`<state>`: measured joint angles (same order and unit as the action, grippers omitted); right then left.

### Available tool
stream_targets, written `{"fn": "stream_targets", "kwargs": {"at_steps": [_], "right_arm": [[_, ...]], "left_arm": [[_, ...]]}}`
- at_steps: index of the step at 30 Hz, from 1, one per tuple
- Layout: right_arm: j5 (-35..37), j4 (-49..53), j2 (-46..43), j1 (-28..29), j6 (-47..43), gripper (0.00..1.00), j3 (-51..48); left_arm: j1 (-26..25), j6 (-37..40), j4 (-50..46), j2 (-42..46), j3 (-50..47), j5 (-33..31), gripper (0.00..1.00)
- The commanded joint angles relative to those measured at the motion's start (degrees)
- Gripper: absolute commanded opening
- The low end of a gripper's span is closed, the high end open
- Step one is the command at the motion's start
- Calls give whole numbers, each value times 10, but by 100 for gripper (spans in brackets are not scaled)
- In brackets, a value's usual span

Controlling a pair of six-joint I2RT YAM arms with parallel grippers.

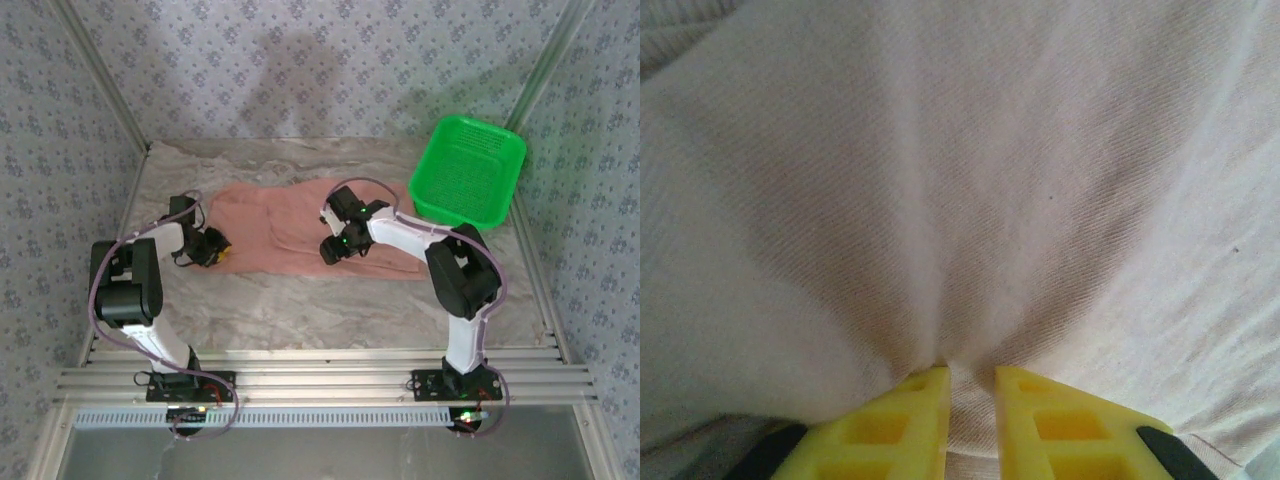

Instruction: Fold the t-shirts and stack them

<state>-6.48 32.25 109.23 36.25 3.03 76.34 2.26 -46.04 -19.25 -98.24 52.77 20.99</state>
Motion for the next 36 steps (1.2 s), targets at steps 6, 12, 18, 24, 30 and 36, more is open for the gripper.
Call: {"fn": "stream_targets", "kwargs": {"at_steps": [6, 12, 18, 24, 30, 36], "right_arm": [[0, 60, 42, -2, -66, 59, 27], [40, 66, 62, -6, -60, 54, 48], [66, 71, 72, -10, -60, 51, 68], [72, 80, 86, -17, -66, 44, 80], [72, 80, 91, -22, -72, 25, 92], [97, 82, 91, -29, -75, 14, 113]], "left_arm": [[3, 10, -23, 7, -15, -6, 20], [3, 13, -24, 6, -15, -7, 19], [3, 17, -27, 7, -14, -8, 20], [3, 19, -26, 3, -14, -7, 19], [4, 24, -28, 1, -15, -7, 19], [4, 29, -31, 0, -16, -8, 19]]}}
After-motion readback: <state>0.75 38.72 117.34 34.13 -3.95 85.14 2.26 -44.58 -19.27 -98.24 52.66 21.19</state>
